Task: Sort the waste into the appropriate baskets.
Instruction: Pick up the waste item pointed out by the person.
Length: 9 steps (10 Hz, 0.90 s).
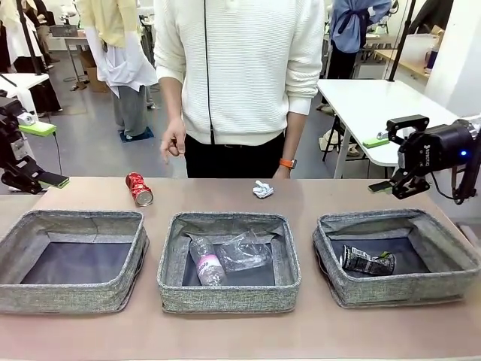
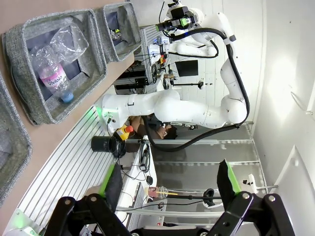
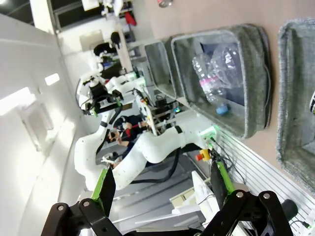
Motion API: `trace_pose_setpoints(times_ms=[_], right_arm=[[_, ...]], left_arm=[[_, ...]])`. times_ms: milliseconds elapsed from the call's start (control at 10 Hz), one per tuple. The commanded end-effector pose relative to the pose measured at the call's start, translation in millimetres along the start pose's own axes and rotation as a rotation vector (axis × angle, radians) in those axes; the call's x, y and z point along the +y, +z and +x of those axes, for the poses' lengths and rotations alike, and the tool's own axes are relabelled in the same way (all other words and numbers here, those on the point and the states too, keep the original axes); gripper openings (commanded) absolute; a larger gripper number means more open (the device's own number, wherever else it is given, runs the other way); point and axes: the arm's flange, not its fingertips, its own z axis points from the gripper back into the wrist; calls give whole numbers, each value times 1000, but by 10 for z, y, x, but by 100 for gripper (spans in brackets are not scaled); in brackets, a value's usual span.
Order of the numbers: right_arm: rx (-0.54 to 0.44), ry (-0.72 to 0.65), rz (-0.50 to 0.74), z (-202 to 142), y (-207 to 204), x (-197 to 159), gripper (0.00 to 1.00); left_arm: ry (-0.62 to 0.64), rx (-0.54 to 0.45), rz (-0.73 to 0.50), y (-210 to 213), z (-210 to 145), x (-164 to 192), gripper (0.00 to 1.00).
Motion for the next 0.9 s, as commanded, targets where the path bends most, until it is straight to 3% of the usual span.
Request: trace_pose_setpoints(times_ms=[0,600,700,800], right_arm=[[15,20,-4,-9,38,14,100],[15,20,-4,-9,38,14,100],[15,20,-4,-9,38,14,100],[15,20,-4,-9,38,14,100]], left_arm=[[-22,10,-3,11,-19,-19,100],[0,0,0,0,0,0,100],[171,-30,177,-40,90,-76,100],[350,-143,473,-121,300,-214,100]])
